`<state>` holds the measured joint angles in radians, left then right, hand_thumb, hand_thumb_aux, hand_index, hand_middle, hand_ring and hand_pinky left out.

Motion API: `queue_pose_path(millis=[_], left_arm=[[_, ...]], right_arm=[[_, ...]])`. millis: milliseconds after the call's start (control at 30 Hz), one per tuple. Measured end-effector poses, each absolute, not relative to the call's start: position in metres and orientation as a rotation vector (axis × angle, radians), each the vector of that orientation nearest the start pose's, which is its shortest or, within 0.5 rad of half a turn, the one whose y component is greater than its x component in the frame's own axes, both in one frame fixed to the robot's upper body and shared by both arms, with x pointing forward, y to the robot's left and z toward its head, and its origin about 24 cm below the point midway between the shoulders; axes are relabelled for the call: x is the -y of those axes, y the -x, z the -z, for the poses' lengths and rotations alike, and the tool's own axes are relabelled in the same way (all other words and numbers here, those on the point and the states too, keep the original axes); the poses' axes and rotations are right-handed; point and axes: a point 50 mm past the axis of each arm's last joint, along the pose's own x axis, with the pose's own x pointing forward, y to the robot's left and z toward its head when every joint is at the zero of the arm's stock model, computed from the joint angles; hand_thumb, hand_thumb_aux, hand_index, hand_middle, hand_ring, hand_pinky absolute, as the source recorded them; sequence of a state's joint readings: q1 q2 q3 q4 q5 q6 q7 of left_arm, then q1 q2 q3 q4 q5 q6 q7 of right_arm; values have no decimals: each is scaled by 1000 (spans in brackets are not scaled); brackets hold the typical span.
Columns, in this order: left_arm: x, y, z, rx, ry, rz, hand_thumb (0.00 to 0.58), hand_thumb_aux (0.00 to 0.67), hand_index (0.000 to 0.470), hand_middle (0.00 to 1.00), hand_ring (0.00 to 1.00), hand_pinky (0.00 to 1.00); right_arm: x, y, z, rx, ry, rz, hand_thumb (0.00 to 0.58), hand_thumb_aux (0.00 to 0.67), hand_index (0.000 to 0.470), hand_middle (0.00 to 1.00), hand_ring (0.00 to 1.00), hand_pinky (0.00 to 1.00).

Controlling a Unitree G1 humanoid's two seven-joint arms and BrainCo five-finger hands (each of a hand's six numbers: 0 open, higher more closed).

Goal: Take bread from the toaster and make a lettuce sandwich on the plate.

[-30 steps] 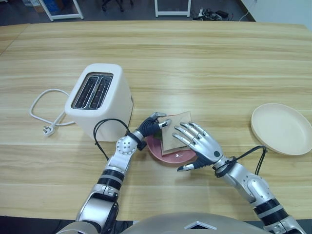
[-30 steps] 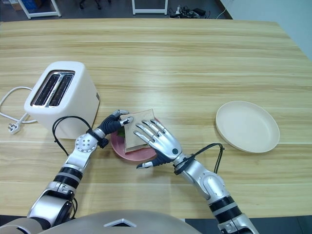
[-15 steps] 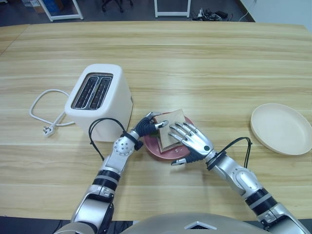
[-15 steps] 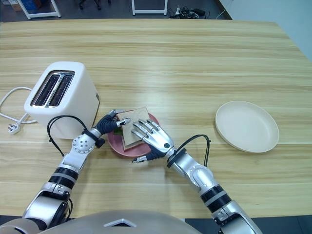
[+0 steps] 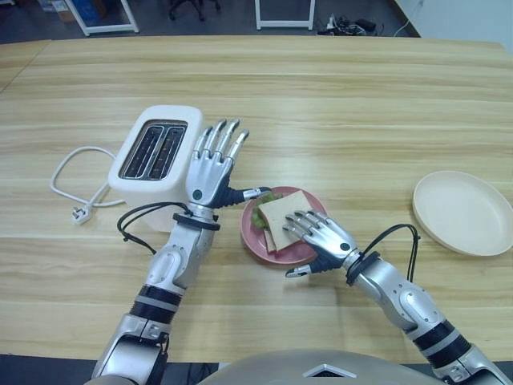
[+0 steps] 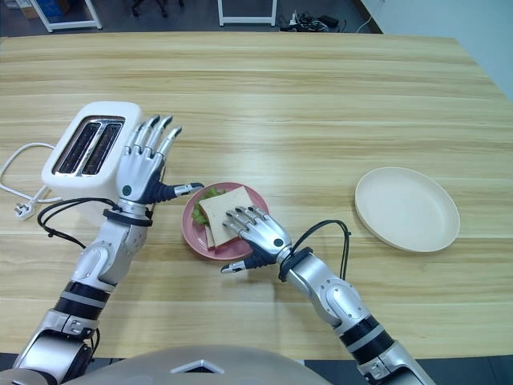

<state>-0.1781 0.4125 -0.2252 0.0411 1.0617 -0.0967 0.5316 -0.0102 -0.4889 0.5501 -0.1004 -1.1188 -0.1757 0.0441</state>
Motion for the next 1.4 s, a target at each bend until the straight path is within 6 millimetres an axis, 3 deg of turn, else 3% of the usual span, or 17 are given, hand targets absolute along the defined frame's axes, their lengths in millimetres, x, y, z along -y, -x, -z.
queue_pose_path(millis=[167, 267, 333, 533, 567, 600, 633, 667, 700, 900, 967, 1167, 1400], left_arm=[[-160, -259, -106, 741, -1275, -262, 0, 0, 0, 0, 0, 0], [-151, -257, -86, 639, -1035, -150, 0, 0, 0, 0, 0, 0], [-148, -255, -72, 572, -965, -98, 0, 0, 0, 0, 0, 0], [-147, -255, -56, 512, -900, -32, 0, 0, 0, 0, 0, 0], [-148, -255, -56, 506, -890, -29, 49, 29, 20, 0, 0, 0], [-149, -255, -56, 502, -880, -24, 456, 360, 253, 0, 0, 0], [-150, -255, -56, 497, -877, -10, 580, 670, 470, 816, 816, 816], [-152, -255, -56, 486, -876, 8, 580, 670, 470, 1000, 1000, 1000], [-156, -251, -56, 463, -881, 35, 580, 670, 470, 1000, 1000, 1000], [-187, -227, -52, 185, -940, 178, 580, 670, 470, 1000, 1000, 1000], [-191, -223, -44, 96, -951, 221, 580, 670, 470, 1000, 1000, 1000], [-201, -209, -22, -185, -1008, 295, 580, 670, 470, 1000, 1000, 1000], [-187, -204, -18, -248, -1025, 457, 580, 670, 470, 1000, 1000, 1000]], right_arm=[[100, -210, -25, 401, 1484, -710, 0, 0, 0, 0, 0, 0], [118, -207, -24, 408, 1345, -638, 0, 0, 0, 0, 0, 0], [124, -204, -27, 425, 1268, -593, 0, 0, 0, 0, 0, 0], [130, -215, -60, 688, 1077, -380, 0, 0, 0, 0, 0, 0], [133, -217, -63, 710, 1050, -341, 0, 0, 0, 0, 0, 0], [135, -217, -65, 722, 1025, -316, 0, 0, 0, 0, 0, 0], [138, -217, -69, 728, 994, -289, 0, 0, 0, 0, 0, 0], [142, -216, -72, 727, 974, -266, 0, 0, 0, 0, 0, 0], [149, -214, -76, 714, 960, -249, 580, 670, 470, 1000, 1000, 1000], [212, -187, -65, 372, 1136, -323, 580, 670, 470, 1000, 1000, 1000], [221, -181, -57, 276, 1189, -351, 580, 670, 470, 1000, 1000, 1000], [214, -172, -22, 99, 1325, -528, 580, 670, 470, 1000, 1000, 1000], [182, -178, -14, 172, 1342, -626, 580, 670, 470, 1000, 1000, 1000]])
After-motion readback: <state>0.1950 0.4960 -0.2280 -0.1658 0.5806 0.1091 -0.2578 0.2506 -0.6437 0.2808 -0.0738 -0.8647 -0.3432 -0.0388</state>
